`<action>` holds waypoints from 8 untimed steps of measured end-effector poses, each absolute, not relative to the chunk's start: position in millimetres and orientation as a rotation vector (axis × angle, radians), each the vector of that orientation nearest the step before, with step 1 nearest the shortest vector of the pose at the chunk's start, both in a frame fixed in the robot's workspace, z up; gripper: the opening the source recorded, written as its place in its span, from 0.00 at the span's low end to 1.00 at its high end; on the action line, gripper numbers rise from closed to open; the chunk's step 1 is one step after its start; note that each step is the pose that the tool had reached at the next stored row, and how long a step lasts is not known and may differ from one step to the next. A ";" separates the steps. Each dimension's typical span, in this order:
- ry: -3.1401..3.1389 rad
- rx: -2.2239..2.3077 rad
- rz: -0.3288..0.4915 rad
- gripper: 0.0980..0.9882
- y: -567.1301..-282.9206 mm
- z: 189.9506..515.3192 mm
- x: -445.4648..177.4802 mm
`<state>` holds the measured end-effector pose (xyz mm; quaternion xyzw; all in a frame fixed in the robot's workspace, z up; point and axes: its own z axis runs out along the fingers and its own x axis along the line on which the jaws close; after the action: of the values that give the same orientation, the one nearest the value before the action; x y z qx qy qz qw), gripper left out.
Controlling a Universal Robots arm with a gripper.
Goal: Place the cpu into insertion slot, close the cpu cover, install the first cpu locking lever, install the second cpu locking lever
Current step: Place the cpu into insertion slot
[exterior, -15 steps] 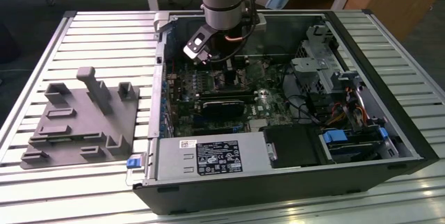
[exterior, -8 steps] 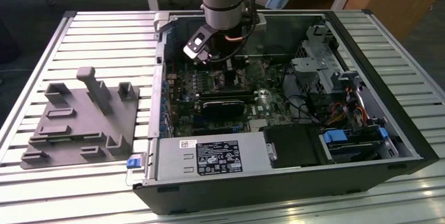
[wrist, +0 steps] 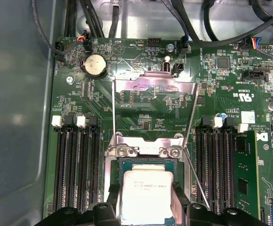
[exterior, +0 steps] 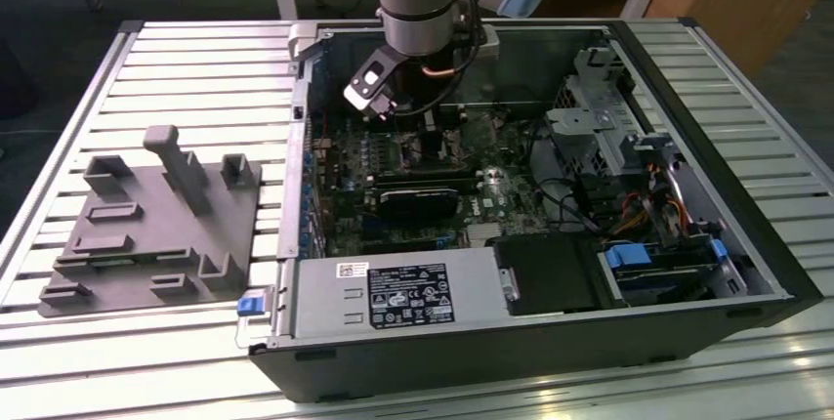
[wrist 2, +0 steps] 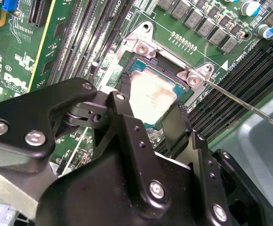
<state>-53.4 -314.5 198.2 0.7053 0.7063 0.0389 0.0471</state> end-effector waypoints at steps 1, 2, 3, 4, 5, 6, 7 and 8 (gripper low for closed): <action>2.155 2.152 0.119 0.50 -314.5 198.2 -53.5; 2.155 2.152 0.119 0.50 -314.5 198.2 -53.4; 2.155 2.152 0.119 0.50 -314.5 198.2 -53.4; 2.155 2.152 0.118 0.50 -314.6 198.9 -53.5; 2.155 2.152 0.118 0.50 -314.5 200.0 -53.5; 2.155 2.152 0.119 0.50 -314.5 201.5 -53.5; 2.154 2.152 0.119 0.50 -314.5 203.3 -53.5; 2.154 2.152 0.119 0.50 -314.5 205.1 -53.5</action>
<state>-53.5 -314.5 205.1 0.7053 0.7062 0.0390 0.0471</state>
